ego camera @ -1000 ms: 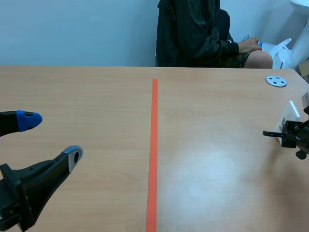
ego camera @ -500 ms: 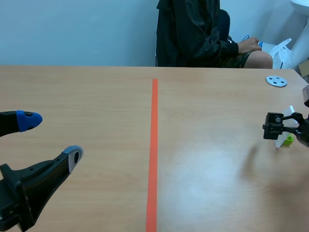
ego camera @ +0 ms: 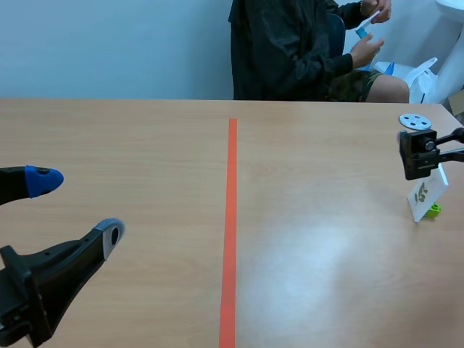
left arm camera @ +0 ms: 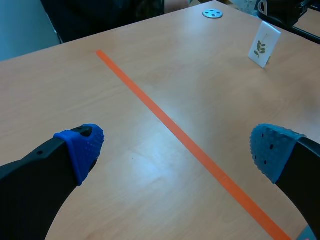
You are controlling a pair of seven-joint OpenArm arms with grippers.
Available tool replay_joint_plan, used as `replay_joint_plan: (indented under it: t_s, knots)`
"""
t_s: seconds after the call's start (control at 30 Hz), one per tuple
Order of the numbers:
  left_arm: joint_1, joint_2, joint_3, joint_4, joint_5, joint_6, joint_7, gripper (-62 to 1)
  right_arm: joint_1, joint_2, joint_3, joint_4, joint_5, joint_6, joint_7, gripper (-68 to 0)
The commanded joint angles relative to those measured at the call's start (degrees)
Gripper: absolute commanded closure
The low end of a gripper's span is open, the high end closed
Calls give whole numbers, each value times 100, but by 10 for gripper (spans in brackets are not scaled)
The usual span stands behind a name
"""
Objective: Sort the leaf by its shape. The table is split by an orange tape line. A compound leaf with several leaflets goes to the left side, a simple leaf with one blade goes to the right side. Return to the home posture when a red brick is placed on the table.
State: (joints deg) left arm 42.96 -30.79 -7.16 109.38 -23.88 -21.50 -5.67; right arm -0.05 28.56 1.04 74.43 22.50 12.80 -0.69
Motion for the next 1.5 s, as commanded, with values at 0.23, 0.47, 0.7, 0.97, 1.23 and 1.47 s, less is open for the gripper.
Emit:
replay_joint_plan:
  t_s: [0.23,0.47,0.7,0.97,1.23,1.47]
  knots:
    - [-28,26,22,81,-35,-24,-81,-623,-9,271,-667,905,251,337,-306,-679]
    - [-28,28,22,81,-35,-24,-81,-623,-13,330,-1633,1104,396,334,-424,-679]
    - [-28,28,22,81,-35,-24,-87,-623,-520,319,-1847,2186,433,304,-839,-679]
    - [-28,28,22,81,-35,-24,-92,-623,-1720,317,-1845,3073,249,157,-949,-679]
    - [-28,28,22,81,-35,-24,-87,-623,-2767,317,-1681,3936,-136,-33,-949,-679]
    - [-28,28,22,81,-35,-24,-81,-623,-3366,313,-1241,4417,-258,-341,-935,-679]
